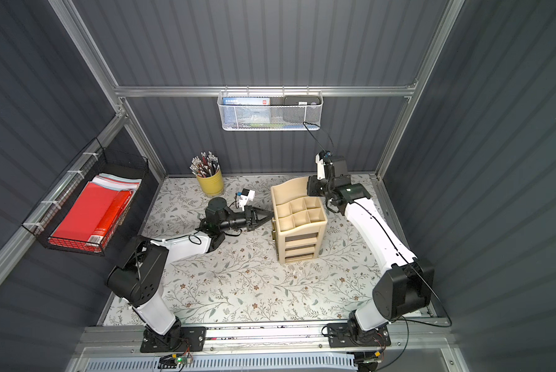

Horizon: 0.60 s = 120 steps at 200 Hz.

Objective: Take the mice out of the drawer
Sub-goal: Open the drawer in the storage box.

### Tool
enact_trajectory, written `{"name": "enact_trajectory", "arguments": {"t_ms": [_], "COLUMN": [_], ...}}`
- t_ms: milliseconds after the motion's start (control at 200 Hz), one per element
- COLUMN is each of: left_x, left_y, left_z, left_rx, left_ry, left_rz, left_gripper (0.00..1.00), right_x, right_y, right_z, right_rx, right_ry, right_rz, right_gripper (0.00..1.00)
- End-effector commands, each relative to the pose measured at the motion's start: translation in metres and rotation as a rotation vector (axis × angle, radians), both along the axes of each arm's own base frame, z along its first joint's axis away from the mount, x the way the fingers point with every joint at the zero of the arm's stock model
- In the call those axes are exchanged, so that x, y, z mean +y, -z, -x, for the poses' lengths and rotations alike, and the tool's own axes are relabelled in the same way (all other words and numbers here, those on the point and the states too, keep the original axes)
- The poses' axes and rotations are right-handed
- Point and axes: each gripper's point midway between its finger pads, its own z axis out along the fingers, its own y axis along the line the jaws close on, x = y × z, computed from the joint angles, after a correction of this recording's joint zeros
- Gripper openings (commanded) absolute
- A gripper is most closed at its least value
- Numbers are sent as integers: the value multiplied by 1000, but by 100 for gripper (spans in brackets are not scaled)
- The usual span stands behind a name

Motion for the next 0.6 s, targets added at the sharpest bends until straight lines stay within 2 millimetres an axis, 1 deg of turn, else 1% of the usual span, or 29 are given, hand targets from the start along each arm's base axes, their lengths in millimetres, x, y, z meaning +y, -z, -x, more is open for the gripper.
{"name": "enact_trajectory", "arguments": {"t_ms": [0, 65, 155, 165, 175, 195, 215, 220, 230, 255, 275, 300, 335, 365, 395, 450, 525, 535, 545, 550, 560, 595], "left_x": [47, 74, 114, 120, 125, 134, 142, 144, 148, 153, 154, 157, 162, 172, 177, 179, 170, 167, 165, 164, 161, 150], "left_y": [52, 67, 89, 91, 93, 96, 96, 96, 96, 91, 84, 75, 64, 54, 39, 19, -5, -8, -5, -13, -20, -28], "left_z": [-8, -11, -17, -19, -21, -25, -30, -32, -34, -40, -45, -50, -60, -74, -85, -95, -107, -109, -108, -111, -113, -117], "left_rx": [-20, -8, 29, 32, 39, 42, 35, 31, 27, 0, -19, -37, -69, -95, -127, -170, -236, -245, -244, -260, -276, -304], "left_ry": [-77, -123, -197, -214, -228, -262, -296, -304, -318, -341, -352, -366, -404, -469, -510, -537, -539, -537, -532, -537, -539, -535], "left_rz": [-204, -268, -362, -373, -389, -427, -472, -485, -507, -551, -564, -574, -615, -657, -680, -687, -703, -707, -718, -716, -717, -739], "left_gripper": [5, 7, 14, 16, 20, 31, 50, 53, 62, 79, 90, 98, 99, 99, 99, 99, 99, 99, 99, 99, 99, 99], "right_x": [-13, -14, -14, -14, -14, -14, -13, -13, -12, -12, -11, -11, -10, -9, -9, -8, -8, -8, -8, -8, -8, -9], "right_y": [55, 55, 54, 53, 53, 52, 52, 52, 52, 53, 53, 53, 54, 55, 55, 56, 56, 57, 57, 57, 57, 58], "right_z": [-7, -8, -8, -8, -8, -8, -8, -8, -8, -8, -8, -7, -7, -7, -7, -6, -5, -5, -5, -5, -5, -4], "right_rx": [101, 100, 99, 97, 97, 96, 96, 96, 96, 97, 97, 98, 101, 104, 105, 111, 114, 116, 117, 117, 118, 120], "right_ry": [25, 27, 27, 27, 27, 24, 20, 19, 17, 13, 11, 8, 5, 2, 0, -3, -8, -9, -9, -10, -9, -8], "right_rz": [94, 91, 88, 86, 85, 83, 80, 80, 79, 77, 76, 74, 72, 71, 69, 68, 69, 70, 71, 72, 73, 76], "right_gripper": [0, 0, 0, 0, 0, 0, 0, 0, 0, 0, 0, 0, 0, 0, 0, 0, 0, 0, 0, 0, 0, 0]}}
